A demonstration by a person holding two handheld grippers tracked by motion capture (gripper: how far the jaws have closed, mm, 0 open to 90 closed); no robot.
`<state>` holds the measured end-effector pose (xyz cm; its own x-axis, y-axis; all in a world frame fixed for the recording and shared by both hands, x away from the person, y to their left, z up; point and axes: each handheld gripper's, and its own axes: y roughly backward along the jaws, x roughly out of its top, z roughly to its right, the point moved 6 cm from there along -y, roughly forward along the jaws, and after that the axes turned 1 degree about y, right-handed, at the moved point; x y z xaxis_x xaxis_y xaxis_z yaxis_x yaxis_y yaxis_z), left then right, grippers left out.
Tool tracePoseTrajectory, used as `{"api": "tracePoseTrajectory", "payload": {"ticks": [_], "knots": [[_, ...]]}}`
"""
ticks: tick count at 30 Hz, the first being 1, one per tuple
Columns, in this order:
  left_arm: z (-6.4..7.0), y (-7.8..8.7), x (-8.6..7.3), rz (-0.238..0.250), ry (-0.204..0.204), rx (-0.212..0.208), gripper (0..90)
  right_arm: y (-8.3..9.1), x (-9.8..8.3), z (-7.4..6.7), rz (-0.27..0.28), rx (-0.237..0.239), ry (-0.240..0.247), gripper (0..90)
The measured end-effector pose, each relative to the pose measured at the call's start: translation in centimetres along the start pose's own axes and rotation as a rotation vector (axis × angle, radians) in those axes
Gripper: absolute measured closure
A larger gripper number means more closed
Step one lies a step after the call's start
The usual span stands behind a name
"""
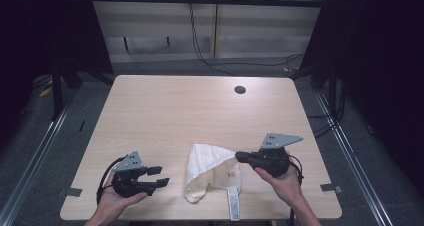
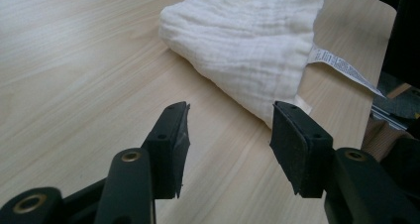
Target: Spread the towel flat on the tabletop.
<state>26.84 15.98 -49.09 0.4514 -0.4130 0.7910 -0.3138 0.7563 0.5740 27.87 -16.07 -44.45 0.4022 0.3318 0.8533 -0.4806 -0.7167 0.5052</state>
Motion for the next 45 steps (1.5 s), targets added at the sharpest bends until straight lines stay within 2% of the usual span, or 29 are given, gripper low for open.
{"api": "tracePoseTrajectory", "payload": {"ticks": [1, 2, 7, 8, 10, 15, 16, 19, 21, 23, 25, 26, 28, 29, 30, 35, 39, 40, 41, 43, 45], "knots": [[0.0, 0.0, 0.0, 0.000, 0.000, 0.000, 49.3, 0.0, 0.0, 0.0, 0.000, 0.000, 0.000, 88.2], [0.4, -0.3, 0.3, 0.002, -0.023, -0.009, 49.4, 0.7, 0.2, 0.5, 0.017, -0.006, -0.012, 88.2], [1.3, -1.5, 0.8, -0.014, -0.040, -0.026, 48.9, 2.1, 0.6, 1.4, 0.038, -0.034, -0.022, 88.3], [1.6, -1.7, 0.9, -0.017, -0.050, -0.034, 48.9, 3.0, 0.7, 2.0, 0.057, -0.053, -0.034, 88.3], [2.0, -1.4, 1.2, -0.014, -0.076, -0.058, 50.7, 3.6, 0.6, 2.6, 0.067, -0.069, -0.042, 88.3], [2.4, -1.0, 1.5, -0.005, -0.095, -0.071, 55.6, 5.0, 0.2, 3.9, 0.080, -0.111, -0.063, 88.3], [2.7, -1.1, 1.8, -0.008, -0.110, -0.077, 57.8, 5.6, -0.3, 4.7, 0.091, -0.135, -0.086, 88.3], [3.0, -1.5, 2.3, -0.008, -0.123, -0.091, 60.8, 6.0, -0.9, 5.4, 0.092, -0.152, -0.106, 88.3], [3.5, -2.7, 2.9, -0.017, -0.143, -0.114, 64.3, 6.0, -2.3, 6.1, 0.077, -0.162, -0.130, 88.3], [3.7, -3.3, 3.1, -0.017, -0.140, -0.130, 68.6, 5.9, -2.6, 6.2, 0.072, -0.165, -0.137, 88.3], [4.2, -5.4, 3.4, -0.038, -0.133, -0.165, 72.4, 5.5, -3.6, 6.4, 0.064, -0.164, -0.153, 88.3], [4.2, -5.4, 3.4, -0.038, -0.133, -0.165, 74.1, 5.3, -3.9, 6.5, 0.060, -0.161, -0.162, 88.3], [4.6, -6.2, 3.4, -0.033, -0.115, -0.175, 73.9, 5.3, -4.1, 6.5, 0.050, -0.166, -0.156, 88.3], [5.1, -6.4, 3.3, -0.005, -0.089, -0.205, 71.9, 5.3, -4.1, 6.4, 0.052, -0.160, -0.153, 88.3], [5.3, -6.4, 3.0, 0.006, -0.083, -0.216, 69.3, 5.4, -4.0, 6.4, 0.057, -0.157, -0.152, 88.3], [6.0, -6.7, 2.2, 0.007, -0.091, -0.226, 63.8, 5.1, -4.1, 6.2, 0.054, -0.151, -0.153, 88.2], [5.9, -7.5, 1.7, 0.003, -0.069, -0.206, 58.1, 4.8, -4.0, 6.0, 0.052, -0.145, -0.148, 88.3], [5.8, -7.9, 1.6, 0.003, -0.048, -0.212, 57.0, 4.5, -4.0, 5.9, 0.045, -0.142, -0.147, 88.2], [5.9, -8.1, 1.4, -0.006, -0.052, -0.200, 55.4, 4.5, -4.0, 5.9, 0.044, -0.138, -0.143, 88.2], [6.0, -8.5, 1.2, -0.025, -0.049, -0.207, 50.6, 4.4, -4.0, 5.8, 0.046, -0.131, -0.146, 88.2], [5.6, -8.7, 1.3, -0.030, -0.052, -0.182, 53.0, 4.2, -4.0, 5.7, 0.044, -0.127, -0.145, 88.2]]}}
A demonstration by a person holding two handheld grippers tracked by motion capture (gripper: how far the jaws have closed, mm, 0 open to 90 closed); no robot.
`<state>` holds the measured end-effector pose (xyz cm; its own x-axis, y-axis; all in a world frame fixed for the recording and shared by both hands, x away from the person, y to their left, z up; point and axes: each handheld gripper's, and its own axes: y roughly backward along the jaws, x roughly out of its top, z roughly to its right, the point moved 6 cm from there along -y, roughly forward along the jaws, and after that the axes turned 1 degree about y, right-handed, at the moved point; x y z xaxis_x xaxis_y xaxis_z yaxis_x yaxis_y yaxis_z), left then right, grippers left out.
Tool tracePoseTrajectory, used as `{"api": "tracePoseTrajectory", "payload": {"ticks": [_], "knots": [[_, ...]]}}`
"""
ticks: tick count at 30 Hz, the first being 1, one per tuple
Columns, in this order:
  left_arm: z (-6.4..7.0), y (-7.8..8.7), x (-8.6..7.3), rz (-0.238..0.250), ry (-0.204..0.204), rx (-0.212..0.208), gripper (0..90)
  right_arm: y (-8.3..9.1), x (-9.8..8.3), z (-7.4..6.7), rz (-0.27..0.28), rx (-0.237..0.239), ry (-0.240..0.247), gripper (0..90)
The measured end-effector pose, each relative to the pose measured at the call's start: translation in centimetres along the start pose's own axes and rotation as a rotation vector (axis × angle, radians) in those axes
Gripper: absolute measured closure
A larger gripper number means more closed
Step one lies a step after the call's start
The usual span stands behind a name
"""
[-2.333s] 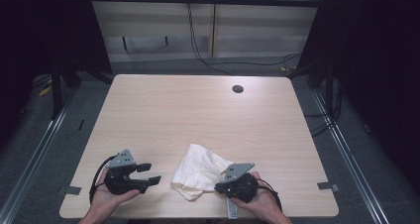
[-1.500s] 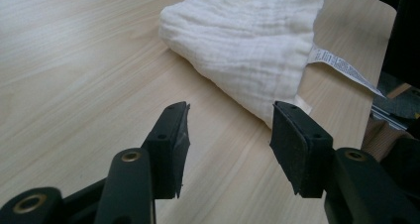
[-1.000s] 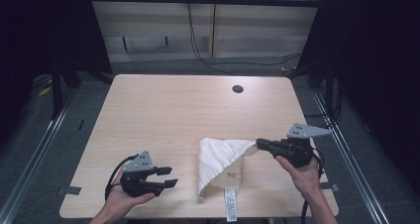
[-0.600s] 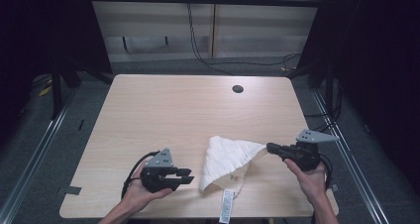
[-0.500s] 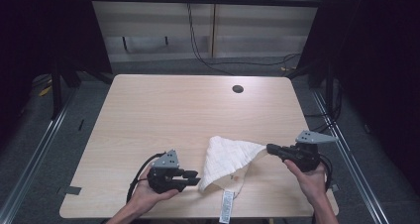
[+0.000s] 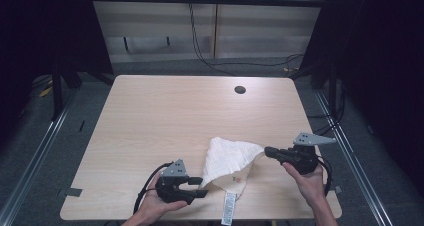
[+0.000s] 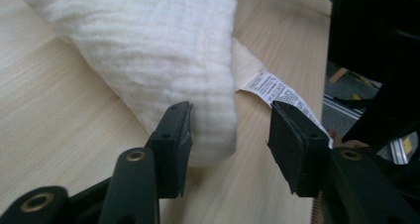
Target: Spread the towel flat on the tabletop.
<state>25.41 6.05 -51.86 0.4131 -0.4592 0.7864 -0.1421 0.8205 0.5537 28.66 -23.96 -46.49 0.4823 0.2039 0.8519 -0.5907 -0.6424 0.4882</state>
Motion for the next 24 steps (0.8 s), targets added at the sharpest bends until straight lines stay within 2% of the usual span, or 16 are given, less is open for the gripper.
{"api": "tracePoseTrajectory", "payload": {"ticks": [2, 3, 6, 7, 10, 13, 16, 17, 20, 24], "knots": [[-0.3, 0.0, 0.0, 0.002, 0.006, 0.006, 55.0, -0.1, 0.0, 0.0, -0.001, 0.000, 0.004, 88.2], [-0.9, 0.1, 0.0, -0.005, 0.001, 0.025, 66.6, -0.1, -0.1, -0.2, -0.007, 0.004, 0.009, 88.2], [-1.2, 0.2, -0.2, -0.015, -0.004, 0.025, 81.5, -0.1, -0.1, -0.2, -0.008, 0.004, 0.009, 88.2], [-1.2, 0.5, -0.1, -0.009, -0.007, -0.006, 82.8, -0.1, -0.1, -0.2, -0.005, 0.004, 0.012, 88.2], [-1.3, 0.9, 0.0, 0.001, 0.002, -0.021, 83.9, -0.1, 0.0, -0.3, 0.002, 0.005, 0.017, 88.2], [-1.5, 1.7, 0.2, 0.027, 0.031, -0.046, 84.7, -0.2, 0.0, -0.4, -0.006, 0.008, 0.018, 88.2], [-1.6, 2.2, 0.5, 0.041, 0.032, -0.051, 83.2, -0.2, 0.0, -0.4, -0.006, 0.010, 0.018, 88.2], [-1.8, 2.7, 0.7, 0.059, 0.042, -0.054, 83.1, -0.2, 0.0, -0.4, -0.004, 0.011, 0.018, 88.2], [-2.1, 3.4, 0.9, 0.067, 0.037, -0.045, 84.5, -0.2, 0.0, -0.4, -0.003, 0.011, 0.018, 88.2], [-2.5, 4.4, 1.2, 0.086, 0.050, -0.048, 85.5, -0.2, 0.1, -0.6, -0.001, 0.015, 0.017, 88.2]]}}
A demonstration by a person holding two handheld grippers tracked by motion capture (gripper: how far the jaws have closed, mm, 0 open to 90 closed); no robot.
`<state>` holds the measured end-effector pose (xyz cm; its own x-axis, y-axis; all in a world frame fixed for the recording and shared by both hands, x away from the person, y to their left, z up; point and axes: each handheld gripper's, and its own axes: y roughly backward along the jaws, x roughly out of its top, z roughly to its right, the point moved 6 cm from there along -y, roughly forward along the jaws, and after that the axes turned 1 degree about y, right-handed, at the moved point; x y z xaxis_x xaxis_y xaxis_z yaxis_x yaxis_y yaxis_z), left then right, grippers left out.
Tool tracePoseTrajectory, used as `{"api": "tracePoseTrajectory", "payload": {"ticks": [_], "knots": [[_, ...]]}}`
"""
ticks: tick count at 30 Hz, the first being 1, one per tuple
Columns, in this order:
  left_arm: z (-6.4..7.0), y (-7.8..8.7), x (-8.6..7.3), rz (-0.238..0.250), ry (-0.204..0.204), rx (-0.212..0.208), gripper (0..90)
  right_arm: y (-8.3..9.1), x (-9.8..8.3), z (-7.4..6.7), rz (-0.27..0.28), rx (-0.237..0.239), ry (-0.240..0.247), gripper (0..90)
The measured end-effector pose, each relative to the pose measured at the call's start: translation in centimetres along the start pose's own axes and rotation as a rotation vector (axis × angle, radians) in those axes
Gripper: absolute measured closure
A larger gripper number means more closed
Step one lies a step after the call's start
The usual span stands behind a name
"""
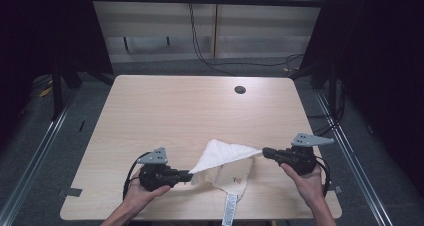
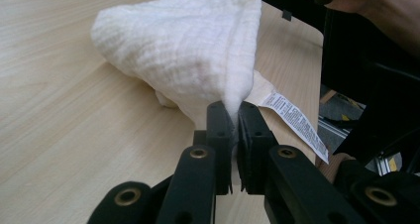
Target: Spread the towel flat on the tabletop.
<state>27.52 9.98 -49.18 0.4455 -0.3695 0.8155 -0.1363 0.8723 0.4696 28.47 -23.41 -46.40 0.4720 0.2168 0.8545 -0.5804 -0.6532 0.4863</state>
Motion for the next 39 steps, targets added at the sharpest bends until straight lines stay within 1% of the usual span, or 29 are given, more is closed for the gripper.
{"api": "tracePoseTrajectory", "payload": {"ticks": [1, 3, 4, 5, 6, 7, 8, 10, 11, 12, 13, 18, 20, 23, 24, 25, 27, 29, 30, 32, 33, 34, 35, 39], "knots": [[-0.1, 0.6, 0.4, 0.018, 0.001, -0.005, 85.7, 0.0, 0.1, -0.1, 0.002, 0.003, 0.001, 88.2], [-0.1, 1.4, 1.0, 0.043, 0.002, 0.000, 86.0, 0.0, 0.2, -0.2, 0.005, 0.005, 0.002, 88.2], [-0.1, 1.4, 1.0, 0.043, 0.002, 0.000, 86.0, 0.0, 0.2, -0.2, 0.005, 0.005, 0.002, 88.2], [-0.1, 2.0, 1.4, 0.045, -0.011, 0.015, 86.0, 0.0, 0.5, -0.5, 0.013, 0.011, 0.003, 88.2], [-0.1, 2.0, 1.4, 0.045, -0.011, 0.015, 86.2, 0.0, 0.5, -0.5, 0.013, 0.011, 0.003, 88.2], [0.1, 2.7, 1.9, 0.065, -0.016, 0.006, 86.3, 0.0, 0.8, -0.8, 0.018, 0.016, 0.014, 88.2], [0.1, 3.0, 2.0, 0.069, -0.025, 0.009, 86.2, 0.0, 0.9, -1.0, 0.017, 0.019, 0.017, 88.2], [0.2, 3.3, 2.1, 0.070, -0.022, 0.010, 86.1, 0.0, 1.1, -1.1, 0.021, 0.021, 0.022, 88.2], [0.3, 3.7, 2.2, 0.061, -0.040, 0.021, 86.1, 0.0, 1.4, -1.4, 0.029, 0.028, 0.022, 88.2], [0.3, 3.7, 2.2, 0.061, -0.040, 0.021, 86.3, 0.0, 1.4, -1.4, 0.029, 0.028, 0.022, 88.2], [0.4, 4.0, 2.3, 0.064, -0.043, 0.026, 86.4, 0.0, 1.6, -1.6, 0.031, 0.031, 0.027, 88.3], [0.1, 4.7, 2.5, 0.077, -0.036, 0.036, 86.5, -0.1, 2.1, -2.0, 0.037, 0.043, 0.033, 88.3], [-0.1, 5.1, 2.7, 0.070, -0.047, 0.048, 86.5, 0.1, 2.6, -2.1, 0.049, 0.049, 0.033, 88.3], [-0.2, 5.5, 3.2, 0.083, -0.035, 0.056, 86.5, 0.1, 3.3, -2.1, 0.067, 0.059, 0.033, 88.3], [-0.2, 5.5, 3.2, 0.083, -0.035, 0.056, 86.4, 0.1, 3.3, -2.1, 0.067, 0.059, 0.033, 88.3], [-0.4, 5.8, 3.5, 0.086, -0.040, 0.068, 86.5, 0.0, 3.9, -2.2, 0.080, 0.062, 0.036, 88.3], [-0.6, 6.2, 3.8, 0.089, -0.051, 0.082, 86.5, 0.0, 4.5, -2.3, 0.087, 0.064, 0.040, 88.3], [-0.6, 6.5, 4.0, 0.094, -0.050, 0.084, 86.5, -0.1, 4.8, -2.4, 0.092, 0.066, 0.045, 88.3], [-0.8, 7.0, 4.3, 0.104, -0.052, 0.098, 86.5, -0.1, 5.4, -2.5, 0.100, 0.069, 0.052, 88.3], [-0.8, 7.3, 4.6, 0.110, -0.056, 0.100, 86.6, 0.0, 5.7, -2.6, 0.103, 0.072, 0.054, 88.3], [-0.7, 7.8, 4.9, 0.115, -0.067, 0.107, 86.7, 0.1, 6.3, -2.9, 0.114, 0.076, 0.064, 88.3], [-0.7, 7.8, 4.9, 0.115, -0.067, 0.107, 86.7, 0.1, 6.3, -2.9, 0.114, 0.076, 0.064, 88.3], [-0.6, 8.2, 5.2, 0.117, -0.074, 0.112, 86.8, 0.3, 6.8, -3.3, 0.118, 0.080, 0.076, 88.4], [-0.3, 9.3, 5.6, 0.128, -0.079, 0.117, 86.8, 0.7, 7.6, -4.1, 0.122, 0.094, 0.095, 88.3]]}}
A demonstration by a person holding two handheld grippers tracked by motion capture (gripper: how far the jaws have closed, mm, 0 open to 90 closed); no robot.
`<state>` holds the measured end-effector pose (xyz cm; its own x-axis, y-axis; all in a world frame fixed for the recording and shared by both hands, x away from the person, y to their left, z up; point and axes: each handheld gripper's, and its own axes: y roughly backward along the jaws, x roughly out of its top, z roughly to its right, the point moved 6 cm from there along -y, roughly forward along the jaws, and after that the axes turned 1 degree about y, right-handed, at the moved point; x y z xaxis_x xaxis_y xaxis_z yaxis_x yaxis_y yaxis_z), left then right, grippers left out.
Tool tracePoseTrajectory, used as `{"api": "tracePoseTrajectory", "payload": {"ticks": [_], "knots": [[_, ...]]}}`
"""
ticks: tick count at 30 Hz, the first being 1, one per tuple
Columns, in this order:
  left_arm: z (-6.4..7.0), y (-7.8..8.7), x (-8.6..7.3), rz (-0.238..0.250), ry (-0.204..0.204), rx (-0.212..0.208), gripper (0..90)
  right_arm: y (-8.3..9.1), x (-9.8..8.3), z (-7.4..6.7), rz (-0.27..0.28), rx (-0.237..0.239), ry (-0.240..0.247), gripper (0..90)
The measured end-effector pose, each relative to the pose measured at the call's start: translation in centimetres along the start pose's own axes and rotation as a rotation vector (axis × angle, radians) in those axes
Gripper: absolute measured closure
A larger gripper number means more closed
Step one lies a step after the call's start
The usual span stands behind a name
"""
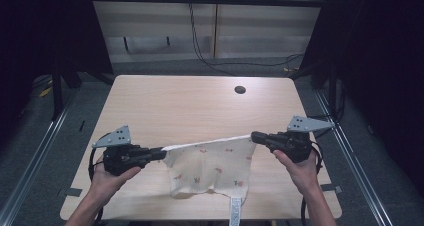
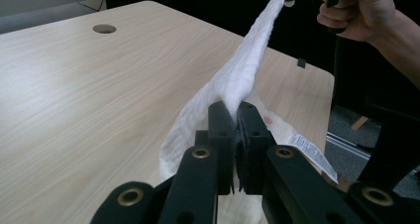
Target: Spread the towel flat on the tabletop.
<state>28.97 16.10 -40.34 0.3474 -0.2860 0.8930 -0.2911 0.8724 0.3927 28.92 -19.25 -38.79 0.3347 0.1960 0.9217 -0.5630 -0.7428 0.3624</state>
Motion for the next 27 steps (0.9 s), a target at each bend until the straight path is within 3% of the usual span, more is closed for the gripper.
{"api": "tracePoseTrajectory", "payload": {"ticks": [7, 11, 12, 13, 14, 15, 16, 17, 18, 21, 23, 25, 27], "knots": [[0.3, 2.1, 1.7, 0.014, -0.027, 0.028, 86.6, 0.6, 2.0, -1.9, 0.011, 0.012, 0.073, 88.3], [0.1, 2.5, 2.4, 0.013, -0.037, 0.042, 86.6, 0.7, 2.9, -2.2, 0.018, 0.016, 0.090, 88.3], [-0.6, 2.2, 2.5, -0.007, -0.039, 0.074, 86.6, 0.2, 3.1, -1.8, 0.017, 0.013, 0.088, 88.4], [-0.6, 2.2, 2.5, -0.007, -0.039, 0.074, 86.5, 0.2, 3.1, -1.8, 0.017, 0.013, 0.088, 88.4], [-1.0, 1.9, 2.4, -0.009, -0.038, 0.081, 86.2, -1.1, 2.3, -1.0, -0.035, 0.001, 0.085, 88.3], [-1.6, 1.5, 2.2, -0.011, -0.037, 0.091, 86.2, -1.1, 2.3, -1.0, -0.035, 0.001, 0.085, 88.3], [-2.9, 0.5, 1.4, -0.022, -0.015, 0.090, 86.1, -2.4, 1.1, 0.1, -0.074, -0.006, 0.058, 88.3], [-2.9, 0.5, 1.4, -0.022, -0.015, 0.090, 86.2, -2.4, 1.1, 0.1, -0.074, -0.006, 0.058, 88.3], [-3.8, -0.2, 0.8, -0.038, 0.006, 0.092, 86.2, -2.9, 0.5, 0.8, -0.070, -0.004, 0.030, 88.4], [-5.3, -1.5, 0.0, -0.061, 0.030, 0.106, 86.1, -3.7, 0.0, 1.9, -0.071, -0.012, 0.006, 88.4], [-5.6, -1.8, -0.1, -0.058, 0.041, 0.107, 85.8, -4.0, -0.1, 2.3, -0.073, -0.019, 0.000, 88.3], [-7.2, -3.0, -0.3, -0.067, 0.064, 0.113, 85.4, -4.8, -0.2, 3.5, -0.078, -0.029, -0.018, 88.3], [-7.6, -3.3, -0.4, -0.072, 0.072, 0.112, 84.5, -5.2, -0.3, 4.1, -0.077, -0.037, -0.027, 88.3]]}}
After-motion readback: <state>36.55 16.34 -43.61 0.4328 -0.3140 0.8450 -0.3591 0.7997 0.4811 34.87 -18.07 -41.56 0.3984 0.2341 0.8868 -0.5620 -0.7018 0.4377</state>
